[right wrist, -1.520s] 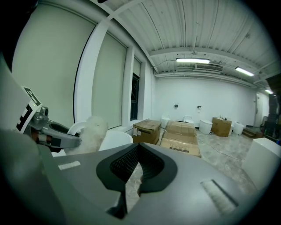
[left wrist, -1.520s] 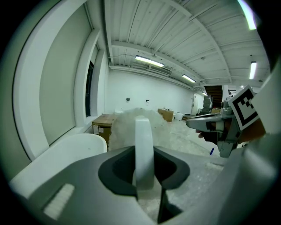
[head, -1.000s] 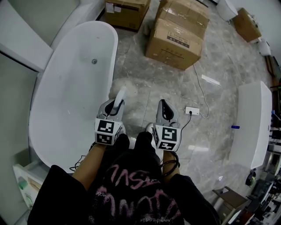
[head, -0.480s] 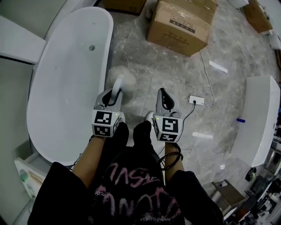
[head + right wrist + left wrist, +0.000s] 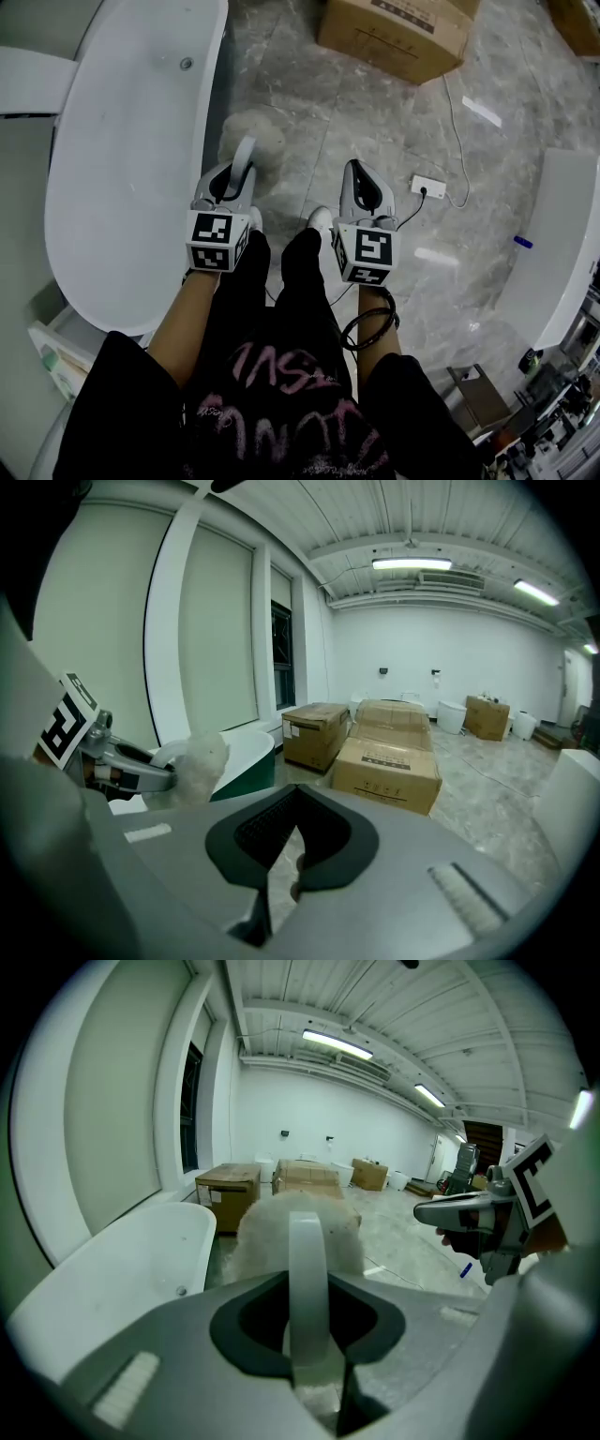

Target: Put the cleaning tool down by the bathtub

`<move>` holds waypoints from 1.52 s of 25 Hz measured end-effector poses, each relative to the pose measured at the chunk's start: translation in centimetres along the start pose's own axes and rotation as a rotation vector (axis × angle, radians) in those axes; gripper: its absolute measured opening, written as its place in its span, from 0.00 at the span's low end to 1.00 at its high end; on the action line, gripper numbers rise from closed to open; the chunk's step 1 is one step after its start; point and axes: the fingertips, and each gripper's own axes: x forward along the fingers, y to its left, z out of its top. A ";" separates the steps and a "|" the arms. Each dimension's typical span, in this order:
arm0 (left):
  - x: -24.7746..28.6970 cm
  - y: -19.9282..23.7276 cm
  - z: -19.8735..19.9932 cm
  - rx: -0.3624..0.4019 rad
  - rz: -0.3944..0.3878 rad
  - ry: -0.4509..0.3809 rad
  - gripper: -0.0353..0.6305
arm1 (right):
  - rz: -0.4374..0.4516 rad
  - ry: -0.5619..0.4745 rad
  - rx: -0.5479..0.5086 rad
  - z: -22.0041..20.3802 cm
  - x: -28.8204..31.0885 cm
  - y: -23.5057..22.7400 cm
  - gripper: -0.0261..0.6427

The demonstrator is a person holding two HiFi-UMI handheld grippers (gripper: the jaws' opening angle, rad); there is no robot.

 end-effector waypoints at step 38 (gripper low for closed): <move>23.9 6.1 -36.8 -0.113 0.103 0.332 0.18 | 0.145 0.335 0.079 -37.9 19.3 -0.1 0.06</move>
